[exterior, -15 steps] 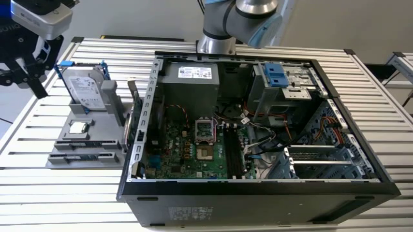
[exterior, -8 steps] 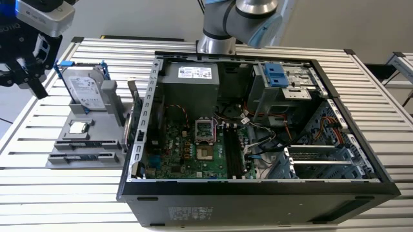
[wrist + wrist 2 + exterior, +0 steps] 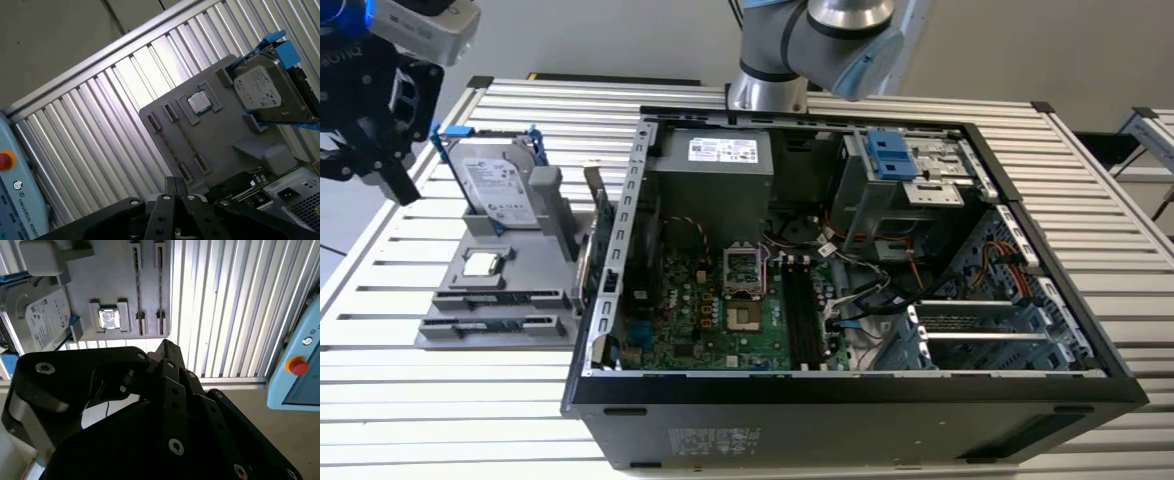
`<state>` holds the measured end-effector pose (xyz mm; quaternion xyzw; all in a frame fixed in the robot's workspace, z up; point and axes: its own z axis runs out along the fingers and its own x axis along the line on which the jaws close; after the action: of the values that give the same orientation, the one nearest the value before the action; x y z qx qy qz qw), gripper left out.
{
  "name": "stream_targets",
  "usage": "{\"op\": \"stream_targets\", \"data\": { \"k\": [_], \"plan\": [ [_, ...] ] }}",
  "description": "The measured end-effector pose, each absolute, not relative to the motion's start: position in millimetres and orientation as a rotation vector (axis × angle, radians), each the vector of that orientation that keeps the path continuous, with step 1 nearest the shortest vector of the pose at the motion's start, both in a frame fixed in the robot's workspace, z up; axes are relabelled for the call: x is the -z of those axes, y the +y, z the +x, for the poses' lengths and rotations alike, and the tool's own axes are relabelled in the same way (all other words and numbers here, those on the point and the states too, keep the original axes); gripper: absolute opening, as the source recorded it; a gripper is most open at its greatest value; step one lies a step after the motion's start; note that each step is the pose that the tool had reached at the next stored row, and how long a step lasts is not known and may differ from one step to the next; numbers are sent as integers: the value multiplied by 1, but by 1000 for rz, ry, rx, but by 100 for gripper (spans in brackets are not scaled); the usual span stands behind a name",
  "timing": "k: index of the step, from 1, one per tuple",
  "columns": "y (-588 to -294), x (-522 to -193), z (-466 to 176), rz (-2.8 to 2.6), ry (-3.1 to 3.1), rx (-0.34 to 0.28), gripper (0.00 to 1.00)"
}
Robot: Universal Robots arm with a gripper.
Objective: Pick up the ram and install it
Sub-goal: 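Pick up the ram and move it above insertion slot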
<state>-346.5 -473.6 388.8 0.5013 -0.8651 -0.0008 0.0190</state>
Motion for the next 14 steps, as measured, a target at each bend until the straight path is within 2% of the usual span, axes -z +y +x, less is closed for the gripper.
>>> {"op": "stream_targets", "data": {
  "k": [14],
  "plan": [
    [-473, -389, -347, 1785, -2546, -9, 0]
  ]
}}
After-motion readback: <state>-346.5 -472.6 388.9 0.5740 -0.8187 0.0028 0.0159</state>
